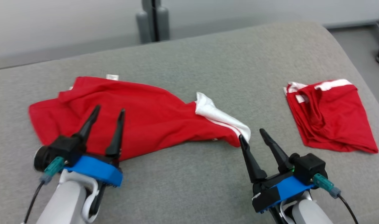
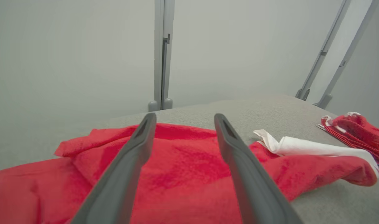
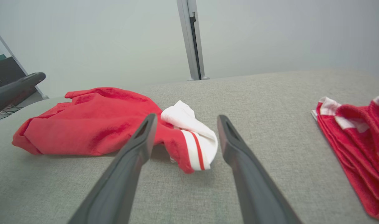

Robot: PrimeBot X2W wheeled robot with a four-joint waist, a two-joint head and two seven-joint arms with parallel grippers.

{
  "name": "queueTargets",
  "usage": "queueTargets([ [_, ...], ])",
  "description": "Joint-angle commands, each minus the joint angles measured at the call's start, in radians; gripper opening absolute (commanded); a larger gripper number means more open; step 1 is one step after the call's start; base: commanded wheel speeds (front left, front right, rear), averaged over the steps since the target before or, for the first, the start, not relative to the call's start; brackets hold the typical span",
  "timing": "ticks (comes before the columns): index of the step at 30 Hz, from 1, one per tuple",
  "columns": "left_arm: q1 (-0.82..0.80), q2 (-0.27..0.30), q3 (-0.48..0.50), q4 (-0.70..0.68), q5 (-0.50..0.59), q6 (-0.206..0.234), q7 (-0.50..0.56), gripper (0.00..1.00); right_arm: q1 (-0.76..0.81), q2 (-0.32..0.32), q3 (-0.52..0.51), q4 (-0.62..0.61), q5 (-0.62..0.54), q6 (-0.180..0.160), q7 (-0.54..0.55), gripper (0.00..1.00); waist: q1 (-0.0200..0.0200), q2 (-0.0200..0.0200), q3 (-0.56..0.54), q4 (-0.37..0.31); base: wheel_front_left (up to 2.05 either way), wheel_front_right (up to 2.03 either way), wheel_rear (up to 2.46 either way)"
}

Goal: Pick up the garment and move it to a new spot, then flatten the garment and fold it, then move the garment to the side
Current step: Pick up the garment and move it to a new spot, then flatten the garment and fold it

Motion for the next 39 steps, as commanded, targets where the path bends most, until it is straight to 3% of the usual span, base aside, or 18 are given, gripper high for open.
queueTargets([
  [1,0.016,-0.003,0.022,0.006,0.010,0.005,-0.003,1.00,-0.007,-0.004,-0.007,0.006,-0.008,0.000,0.000,1.00,0.0001,0.0001,-0.008,0.009,0.00,0.00,0.00],
  [9,0.156,-0.070,0.233,0.061,0.074,0.000,-0.003,1.00,0.022,-0.004,-0.063,0.066,-0.018,0.000,0.000,1.00,0.0001,0.0001,-0.096,0.090,0.00,0.00,0.00],
  [18,0.308,-0.149,0.346,0.072,0.142,-0.003,-0.003,1.00,0.066,-0.004,-0.112,0.111,-0.024,0.000,0.000,1.00,0.0001,0.0001,-0.171,0.144,0.00,0.00,0.00],
  [30,0.304,-0.168,0.338,0.068,0.166,-0.004,-0.003,1.00,0.073,-0.004,-0.140,0.126,-0.021,0.000,0.000,1.00,0.0001,0.0001,-0.173,0.187,0.00,0.00,0.00],
  [39,0.257,-0.137,0.258,0.055,0.113,-0.004,-0.003,1.00,-0.091,-0.004,-0.188,0.199,-0.138,0.000,0.000,1.00,0.0001,0.0001,-0.064,0.254,0.00,0.00,0.00],
])
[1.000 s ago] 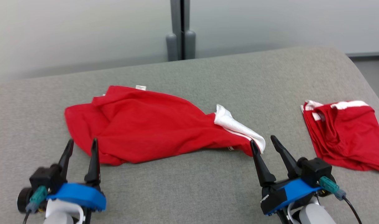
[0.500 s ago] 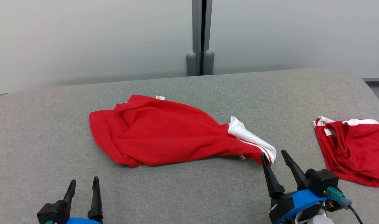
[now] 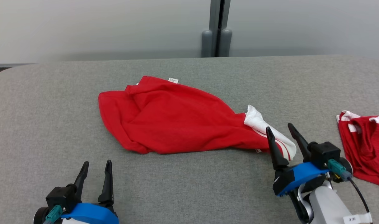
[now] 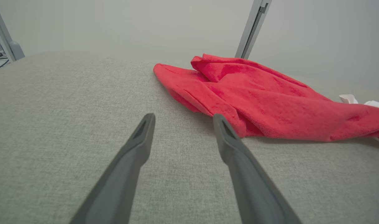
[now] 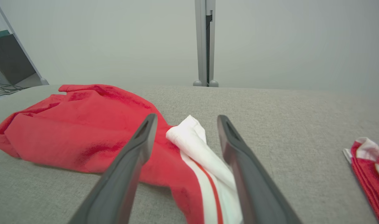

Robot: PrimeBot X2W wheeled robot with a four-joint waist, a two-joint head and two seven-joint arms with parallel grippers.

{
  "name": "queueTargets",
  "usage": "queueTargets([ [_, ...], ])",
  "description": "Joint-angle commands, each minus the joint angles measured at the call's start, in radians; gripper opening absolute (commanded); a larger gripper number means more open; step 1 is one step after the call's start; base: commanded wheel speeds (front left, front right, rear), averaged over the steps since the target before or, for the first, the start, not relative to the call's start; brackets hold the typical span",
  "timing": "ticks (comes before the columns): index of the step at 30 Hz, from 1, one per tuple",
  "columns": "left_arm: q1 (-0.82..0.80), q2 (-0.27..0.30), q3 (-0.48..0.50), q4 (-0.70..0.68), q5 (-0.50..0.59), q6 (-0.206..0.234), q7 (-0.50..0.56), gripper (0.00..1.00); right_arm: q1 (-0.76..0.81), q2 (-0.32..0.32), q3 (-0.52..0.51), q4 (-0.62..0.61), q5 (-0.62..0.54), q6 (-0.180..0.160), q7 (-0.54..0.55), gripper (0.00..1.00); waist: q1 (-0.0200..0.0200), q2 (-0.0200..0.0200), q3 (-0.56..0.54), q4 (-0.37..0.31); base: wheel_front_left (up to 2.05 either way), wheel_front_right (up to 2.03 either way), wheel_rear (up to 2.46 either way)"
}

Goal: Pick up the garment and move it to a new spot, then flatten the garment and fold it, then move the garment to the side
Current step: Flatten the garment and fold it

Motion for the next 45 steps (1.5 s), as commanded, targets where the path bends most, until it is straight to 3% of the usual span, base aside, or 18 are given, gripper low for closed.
queueTargets([
  [1,-0.020,0.013,-0.011,-0.002,-0.011,-0.002,-0.002,1.00,-0.034,-0.004,-0.014,0.021,-0.018,0.000,0.000,1.00,-0.0001,-0.0002,0.040,0.039,0.00,0.00,0.00],
  [13,-0.062,0.053,-0.049,0.011,-0.077,-0.002,-0.002,1.00,-0.210,-0.005,-0.140,0.327,-0.161,0.000,0.000,1.00,-0.0001,-0.0002,0.108,0.112,0.00,0.00,0.00],
  [14,-0.064,0.054,-0.048,0.011,-0.081,-0.002,-0.002,1.00,-0.214,-0.005,-0.145,0.334,-0.168,0.000,0.000,0.89,-0.0001,-0.0002,0.110,0.113,0.00,0.00,0.00],
  [15,-0.066,0.055,-0.049,0.010,-0.083,-0.002,-0.002,1.00,-0.216,-0.005,-0.149,0.338,-0.172,0.000,0.000,0.71,-0.0001,-0.0002,0.111,0.112,0.00,0.00,0.00],
  [17,-0.067,0.055,-0.048,0.009,-0.084,-0.002,-0.002,1.00,-0.216,-0.005,-0.156,0.343,-0.177,0.000,0.000,0.00,-0.0001,-0.0002,0.111,0.108,0.00,0.00,0.00],
  [23,-0.066,0.050,-0.054,0.004,-0.082,-0.002,-0.002,1.00,-0.220,-0.005,-0.172,0.304,-0.176,0.000,-0.001,0.00,-0.0001,-0.0002,0.105,0.092,0.00,0.00,0.00],
  [31,-0.064,0.037,-0.069,0.005,-0.082,-0.002,-0.002,1.00,-0.228,-0.004,-0.202,0.093,-0.173,0.000,-0.001,0.00,-0.0001,-0.0002,0.091,0.092,0.00,0.00,0.00],
  [40,-0.058,0.005,-0.107,0.038,-0.085,-0.002,-0.002,1.00,-0.464,-0.005,-0.214,-0.052,-0.323,0.000,0.000,0.00,-0.0001,-0.0002,0.048,0.187,0.00,0.00,0.00],
  [45,-0.042,-0.016,-0.111,0.060,-0.075,-0.002,-0.002,1.00,-0.643,-0.004,-0.142,-0.069,-0.397,0.000,-0.001,0.00,-0.0001,-0.0002,0.010,0.242,0.00,0.00,0.00],
])
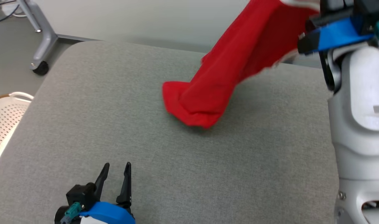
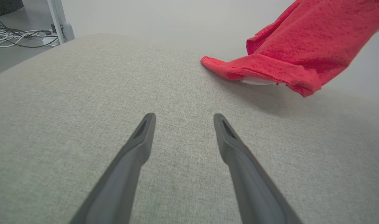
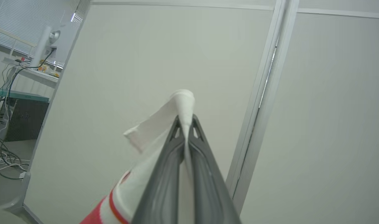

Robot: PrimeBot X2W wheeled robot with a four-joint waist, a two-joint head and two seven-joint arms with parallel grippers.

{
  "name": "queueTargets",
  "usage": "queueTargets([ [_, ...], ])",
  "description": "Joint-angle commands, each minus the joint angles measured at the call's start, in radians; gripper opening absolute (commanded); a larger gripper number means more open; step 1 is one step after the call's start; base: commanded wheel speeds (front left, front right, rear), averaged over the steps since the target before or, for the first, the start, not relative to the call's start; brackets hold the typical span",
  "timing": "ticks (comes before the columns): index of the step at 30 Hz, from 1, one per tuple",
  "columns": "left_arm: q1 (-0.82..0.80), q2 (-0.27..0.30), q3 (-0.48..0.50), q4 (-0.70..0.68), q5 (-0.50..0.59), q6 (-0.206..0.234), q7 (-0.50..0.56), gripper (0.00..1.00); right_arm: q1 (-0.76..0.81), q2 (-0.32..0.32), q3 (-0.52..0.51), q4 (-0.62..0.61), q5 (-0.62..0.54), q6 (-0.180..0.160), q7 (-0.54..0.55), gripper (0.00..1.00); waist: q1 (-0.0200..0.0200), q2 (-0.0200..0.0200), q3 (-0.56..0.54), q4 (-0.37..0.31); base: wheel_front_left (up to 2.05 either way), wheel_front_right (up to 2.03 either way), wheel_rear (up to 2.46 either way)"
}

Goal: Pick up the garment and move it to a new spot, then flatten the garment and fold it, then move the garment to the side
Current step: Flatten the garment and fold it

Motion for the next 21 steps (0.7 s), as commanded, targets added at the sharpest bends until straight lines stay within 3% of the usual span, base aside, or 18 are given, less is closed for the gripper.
queueTargets([
  [1,0.001,-0.007,0.001,0.003,0.003,-0.002,-0.002,1.00,-0.030,-0.005,0.012,-0.012,-0.005,0.000,0.000,0.00,0.0001,0.0000,-0.007,0.006,0.00,0.00,0.00],
  [6,0.021,-0.019,0.004,0.017,0.017,-0.002,-0.002,1.00,-0.112,-0.006,0.146,-0.061,0.018,0.000,0.000,0.00,0.0001,0.0000,-0.040,0.018,0.00,0.00,0.00],
  [9,0.028,-0.024,0.006,0.014,0.021,-0.002,-0.002,1.00,-0.067,-0.005,0.232,-0.081,0.055,0.000,0.000,0.00,0.0001,0.0000,-0.048,0.003,0.00,0.00,0.00],
  [14,0.045,-0.023,0.013,0.014,0.029,-0.002,-0.002,1.00,0.141,-0.005,0.331,-0.063,0.108,0.000,0.000,0.00,0.0001,0.0000,-0.047,-0.056,0.00,0.00,0.00],
  [21,0.050,-0.002,0.013,0.002,0.027,-0.002,-0.002,1.00,0.516,-0.004,0.324,-0.021,0.193,0.000,0.000,0.00,0.0001,0.0000,-0.036,-0.147,0.00,0.00,0.00],
])
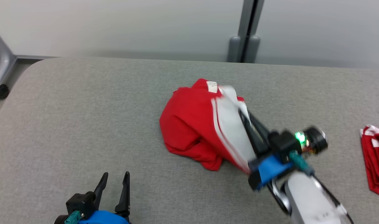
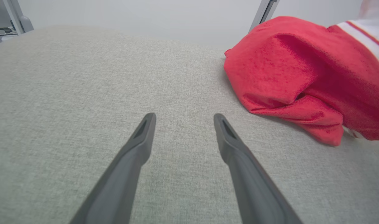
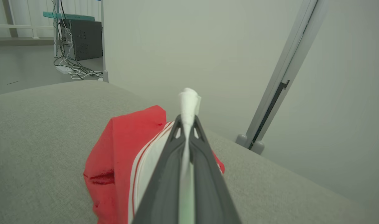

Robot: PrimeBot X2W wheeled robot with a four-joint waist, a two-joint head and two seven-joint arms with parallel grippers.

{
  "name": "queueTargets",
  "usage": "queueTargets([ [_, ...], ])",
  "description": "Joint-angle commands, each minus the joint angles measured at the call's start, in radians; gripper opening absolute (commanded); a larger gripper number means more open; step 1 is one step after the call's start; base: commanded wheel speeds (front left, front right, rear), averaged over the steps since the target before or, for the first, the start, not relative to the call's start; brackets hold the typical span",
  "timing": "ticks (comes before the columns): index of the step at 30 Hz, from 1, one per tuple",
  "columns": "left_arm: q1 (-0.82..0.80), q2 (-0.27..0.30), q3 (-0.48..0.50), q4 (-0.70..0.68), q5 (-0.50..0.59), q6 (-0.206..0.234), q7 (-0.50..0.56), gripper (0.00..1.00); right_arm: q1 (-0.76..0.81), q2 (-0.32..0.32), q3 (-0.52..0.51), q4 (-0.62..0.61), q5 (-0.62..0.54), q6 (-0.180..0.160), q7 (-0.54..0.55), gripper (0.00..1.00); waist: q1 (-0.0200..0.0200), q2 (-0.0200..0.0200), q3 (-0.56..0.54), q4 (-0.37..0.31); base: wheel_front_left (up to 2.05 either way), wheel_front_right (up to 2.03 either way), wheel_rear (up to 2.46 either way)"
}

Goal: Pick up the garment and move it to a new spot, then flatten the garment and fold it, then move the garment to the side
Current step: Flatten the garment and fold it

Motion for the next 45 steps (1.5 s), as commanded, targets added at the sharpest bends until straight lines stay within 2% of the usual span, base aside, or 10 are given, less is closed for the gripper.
queueTargets([
  [1,0.004,0.008,-0.002,-0.005,0.001,-0.002,-0.002,1.00,0.042,-0.001,-0.009,-0.005,0.010,0.000,-0.001,0.00,-0.0001,0.0001,-0.009,-0.021,0.00,0.00,0.00],
  [11,0.024,0.003,0.003,-0.001,0.014,-0.002,-0.002,1.00,0.290,-0.003,-0.285,-0.083,0.000,0.000,-0.001,0.00,-0.0001,0.0001,-0.044,-0.082,0.00,0.00,0.00],
  [17,0.033,-0.002,0.007,0.001,0.022,-0.002,-0.002,1.00,0.285,-0.002,-0.523,-0.124,-0.065,0.000,-0.001,0.00,-0.0001,0.0001,-0.049,-0.087,0.00,0.00,0.00],
  [21,0.027,-0.003,0.004,0.003,0.021,-0.002,-0.002,1.00,0.238,-0.002,-0.634,-0.118,-0.127,0.000,-0.001,0.00,-0.0001,0.0001,-0.042,-0.081,0.00,0.00,0.00],
  [22,0.024,-0.003,0.002,0.003,0.019,-0.002,-0.002,1.00,0.226,-0.001,-0.653,-0.111,-0.135,0.000,-0.001,0.21,-0.0001,0.0001,-0.040,-0.079,0.00,0.00,0.00],
  [23,0.021,-0.004,-0.001,0.003,0.018,-0.002,-0.002,1.00,0.214,-0.002,-0.667,-0.103,-0.142,0.000,-0.001,0.78,-0.0001,0.0001,-0.039,-0.075,0.00,0.00,0.00],
  [24,0.018,-0.004,-0.004,0.003,0.016,-0.002,-0.002,1.00,0.199,-0.002,-0.667,-0.104,-0.136,0.000,-0.001,1.00,-0.0001,0.0001,-0.037,-0.072,0.00,0.00,0.00],
  [35,0.008,0.009,-0.009,-0.001,0.003,-0.002,-0.002,1.00,0.157,-0.002,-0.424,-0.079,0.000,0.000,-0.001,1.00,-0.0001,0.0001,-0.016,-0.046,0.00,0.00,0.00],
  [36,0.004,0.012,-0.011,-0.004,0.002,-0.002,-0.002,1.00,0.150,-0.003,-0.385,-0.056,0.024,0.000,-0.001,1.00,-0.0001,0.0001,-0.010,-0.041,0.00,0.00,0.00],
  [45,-0.014,0.025,-0.028,-0.018,-0.010,-0.002,-0.002,1.00,0.074,-0.003,-0.281,0.119,0.108,0.000,-0.001,1.00,-0.0001,0.0001,0.029,-0.023,0.00,0.00,0.00],
])
